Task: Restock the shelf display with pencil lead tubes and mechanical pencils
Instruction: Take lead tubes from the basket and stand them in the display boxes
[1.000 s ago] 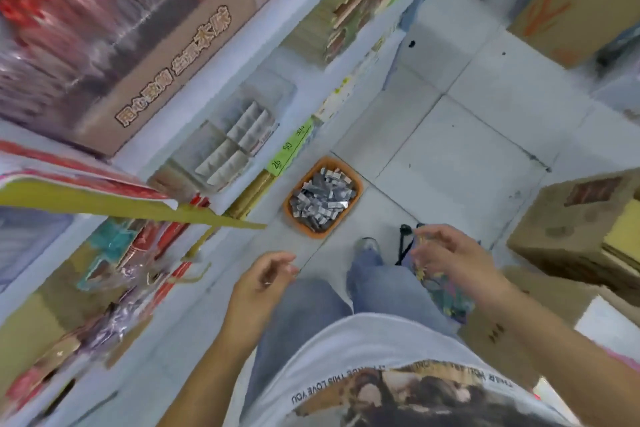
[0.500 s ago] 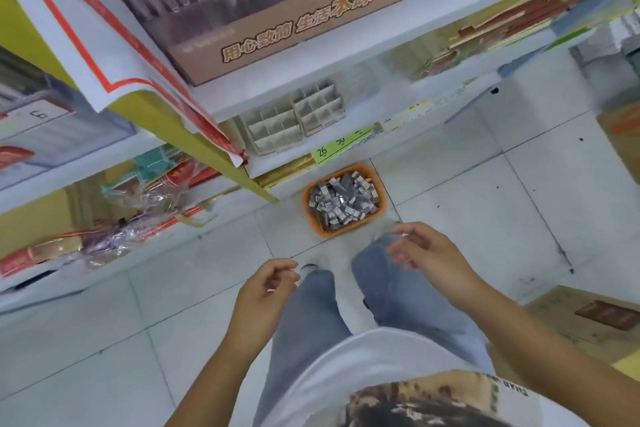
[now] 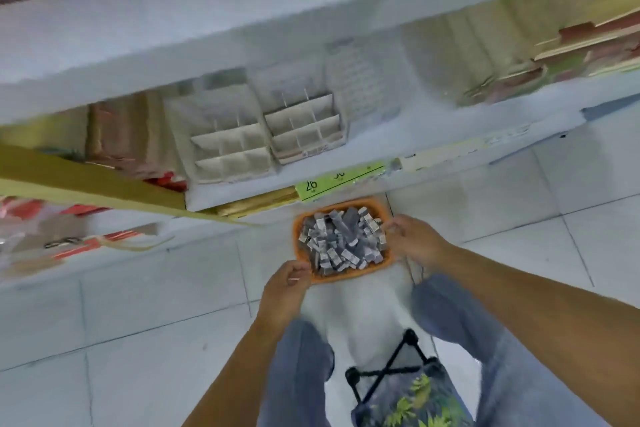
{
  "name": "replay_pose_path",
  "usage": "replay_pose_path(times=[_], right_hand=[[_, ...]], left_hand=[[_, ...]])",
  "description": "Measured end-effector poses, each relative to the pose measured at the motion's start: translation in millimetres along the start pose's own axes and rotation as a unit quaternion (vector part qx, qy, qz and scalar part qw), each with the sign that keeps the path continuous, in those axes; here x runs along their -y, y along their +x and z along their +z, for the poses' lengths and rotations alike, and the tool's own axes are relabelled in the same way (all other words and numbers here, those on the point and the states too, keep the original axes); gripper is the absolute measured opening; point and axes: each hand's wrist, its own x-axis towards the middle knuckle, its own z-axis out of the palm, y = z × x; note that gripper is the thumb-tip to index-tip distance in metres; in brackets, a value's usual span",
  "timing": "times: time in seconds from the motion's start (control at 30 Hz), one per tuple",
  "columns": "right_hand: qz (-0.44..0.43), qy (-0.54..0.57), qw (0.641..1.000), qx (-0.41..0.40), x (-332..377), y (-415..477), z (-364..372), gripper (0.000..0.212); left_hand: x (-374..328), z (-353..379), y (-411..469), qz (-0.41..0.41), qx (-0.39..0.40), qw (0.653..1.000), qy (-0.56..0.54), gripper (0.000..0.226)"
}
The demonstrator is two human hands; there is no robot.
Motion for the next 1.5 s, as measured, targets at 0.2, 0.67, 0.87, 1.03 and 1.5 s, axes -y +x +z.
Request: replay_pose_path(times=[0.2, 0.67, 0.87, 1.03, 1.5], right_hand=[[-0.025, -0.122, 0.992, 0.01, -78, 177, 51, 0.031], [-0.238, -0.407, 0.877, -0.091, -215, 381, 177, 0.088], [-0.239, -0.464, 0.844, -0.12, -217, 388, 174, 0.095], [-0.236, -0.502, 0.823, -0.123, -219, 380, 172, 0.084], [-0.172, -0.253, 0.952, 0.009, -213, 378, 161, 0.031]], left_hand=[[83, 78, 164, -0.015, 0.001, 0.998, 0.059, 0.018], [241, 183, 339, 0.064, -0.26, 0.955, 0.127, 0.086], [246, 191, 347, 0.066, -0.286, 0.949, 0.112, 0.078], [247, 185, 342, 0.099, -0.271, 0.956, 0.046, 0.052], [243, 164, 326, 0.131, -0.227, 0.949, -0.176, 0.037]])
